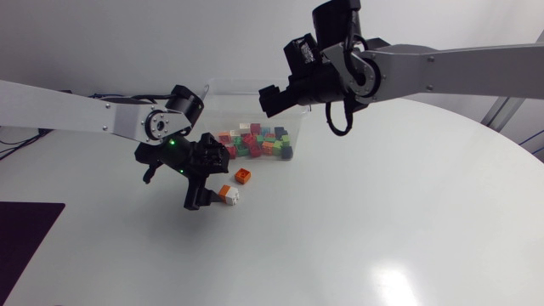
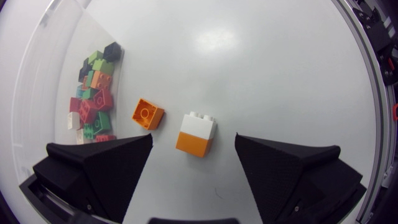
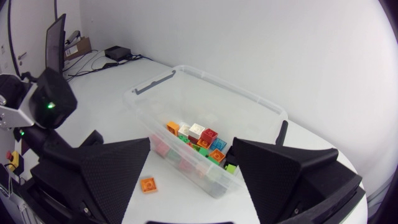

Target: Place the duplo bricks in the container

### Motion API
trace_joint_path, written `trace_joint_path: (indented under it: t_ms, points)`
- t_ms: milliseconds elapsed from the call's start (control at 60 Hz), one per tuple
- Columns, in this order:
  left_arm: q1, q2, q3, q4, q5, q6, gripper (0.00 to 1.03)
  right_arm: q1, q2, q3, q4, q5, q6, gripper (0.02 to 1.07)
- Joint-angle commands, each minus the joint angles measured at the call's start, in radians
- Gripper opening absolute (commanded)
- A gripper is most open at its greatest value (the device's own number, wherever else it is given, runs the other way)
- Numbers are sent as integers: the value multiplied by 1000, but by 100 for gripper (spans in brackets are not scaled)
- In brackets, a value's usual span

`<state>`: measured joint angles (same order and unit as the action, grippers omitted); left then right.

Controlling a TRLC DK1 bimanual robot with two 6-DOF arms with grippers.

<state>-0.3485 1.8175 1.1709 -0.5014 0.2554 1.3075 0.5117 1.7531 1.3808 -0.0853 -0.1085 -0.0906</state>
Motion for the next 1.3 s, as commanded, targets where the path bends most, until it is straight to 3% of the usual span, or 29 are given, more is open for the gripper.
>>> trace_joint_path:
  t_ms: [0, 433, 733, 1017, 1283]
  points:
    - [-12, 54, 46, -29, -5, 44, 90, 17, -55, -78, 15, -3, -18, 101]
    - [-24, 170, 115, -68, -16, 64, 81, 87, -130, -262, 35, -2, -41, 101]
    - [-21, 209, 139, -111, -19, 79, 58, 110, -95, -304, 36, -5, -54, 101]
    - [-14, 215, 130, -117, -16, 68, 12, 106, -23, -299, 38, -31, -83, 101]
    - [31, 121, 115, -178, 25, 35, 10, 100, 135, -203, 9, -49, -120, 101]
